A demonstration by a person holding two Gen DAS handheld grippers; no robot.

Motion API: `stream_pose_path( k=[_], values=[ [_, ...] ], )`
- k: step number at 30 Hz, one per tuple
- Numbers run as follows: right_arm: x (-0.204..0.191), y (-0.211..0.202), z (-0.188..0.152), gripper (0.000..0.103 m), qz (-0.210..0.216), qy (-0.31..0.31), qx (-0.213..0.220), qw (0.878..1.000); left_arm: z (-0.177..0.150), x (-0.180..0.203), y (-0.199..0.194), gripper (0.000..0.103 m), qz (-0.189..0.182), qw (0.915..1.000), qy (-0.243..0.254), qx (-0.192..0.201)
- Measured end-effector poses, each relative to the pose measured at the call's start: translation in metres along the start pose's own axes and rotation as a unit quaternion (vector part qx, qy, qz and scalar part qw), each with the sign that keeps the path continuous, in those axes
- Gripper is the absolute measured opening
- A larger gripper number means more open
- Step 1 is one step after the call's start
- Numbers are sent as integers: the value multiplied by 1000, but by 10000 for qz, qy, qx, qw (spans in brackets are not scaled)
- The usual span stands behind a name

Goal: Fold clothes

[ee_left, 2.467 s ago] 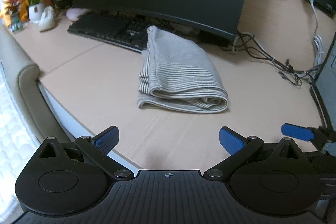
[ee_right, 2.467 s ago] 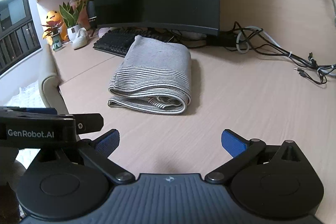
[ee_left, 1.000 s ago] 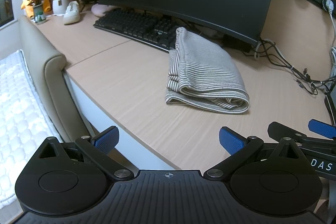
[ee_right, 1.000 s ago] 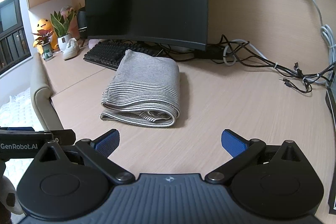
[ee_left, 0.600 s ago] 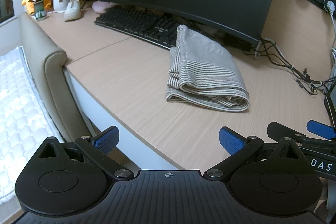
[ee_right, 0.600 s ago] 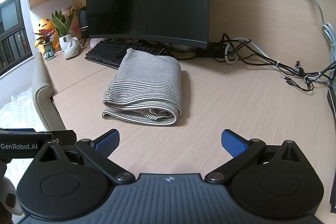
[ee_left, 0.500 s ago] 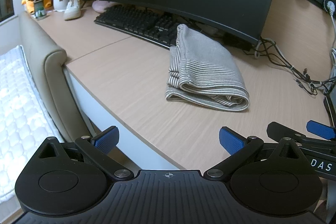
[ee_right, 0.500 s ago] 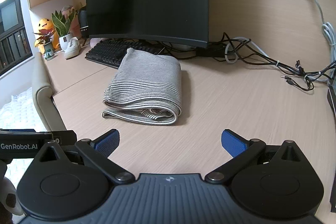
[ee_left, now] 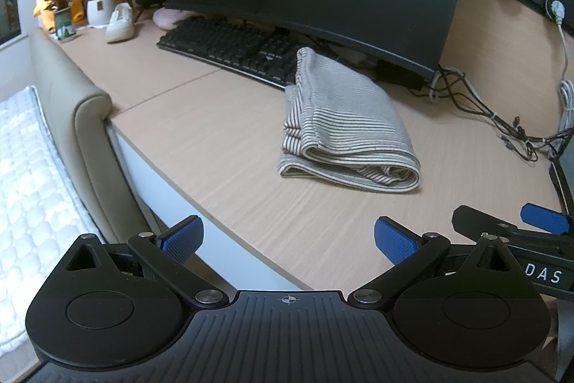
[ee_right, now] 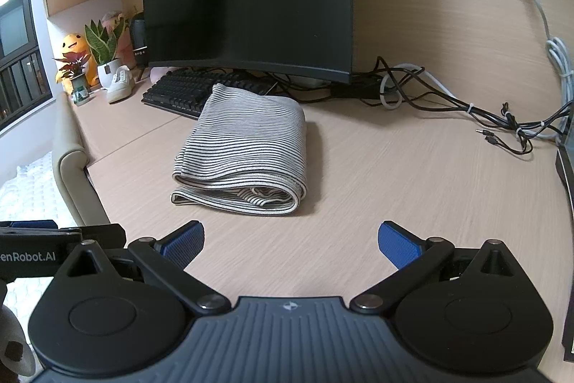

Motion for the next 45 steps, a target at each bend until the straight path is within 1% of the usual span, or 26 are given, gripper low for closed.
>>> stream_pose_path(
  k=[11,23,40,45],
  values=[
    [0,1,-1,103,31,0,-26,10000,-2,1,0,103,57,10000,8,15],
    [-1,4,0,103,70,7,-36,10000,-2,0,4,103,85,9999,-41,-76],
    [-2,17,3,103,114,25,-176,9998,0,-1,12,103,140,9997,-83,-192],
    [-4,23,6,103,99,32,-214,9997,12,-11,26,103,107,9994,-184,-255]
  ],
)
Point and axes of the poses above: each gripper's, at about its wrist camera, not at the fingertips, and y roughly the way its jaws point, x to its right, z to its top, the point moved 2 cm from there along y, roughly the way its jaws point, and after that the axes turned 12 degrees about -x, right-handed, at the moved point
